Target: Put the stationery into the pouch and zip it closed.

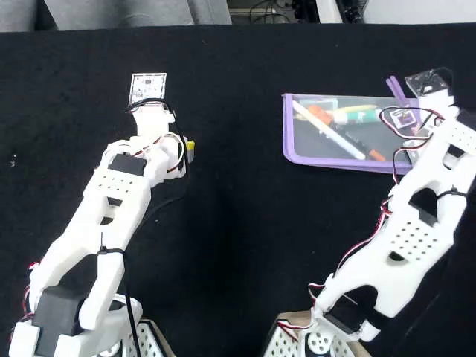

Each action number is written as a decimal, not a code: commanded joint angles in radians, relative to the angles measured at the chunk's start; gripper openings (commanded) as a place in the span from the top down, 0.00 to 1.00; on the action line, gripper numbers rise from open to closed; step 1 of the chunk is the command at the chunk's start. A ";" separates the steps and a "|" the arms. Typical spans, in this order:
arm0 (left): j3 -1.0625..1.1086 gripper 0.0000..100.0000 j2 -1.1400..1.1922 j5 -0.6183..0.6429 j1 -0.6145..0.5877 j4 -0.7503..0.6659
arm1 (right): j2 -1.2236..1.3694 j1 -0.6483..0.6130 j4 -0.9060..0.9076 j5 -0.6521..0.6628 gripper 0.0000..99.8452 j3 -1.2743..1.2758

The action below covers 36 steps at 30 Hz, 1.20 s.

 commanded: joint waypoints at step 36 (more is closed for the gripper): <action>-0.007 0.82 -0.041 -0.066 0.007 -0.021 | 0.286 -0.203 0.571 -0.181 0.99 -1.035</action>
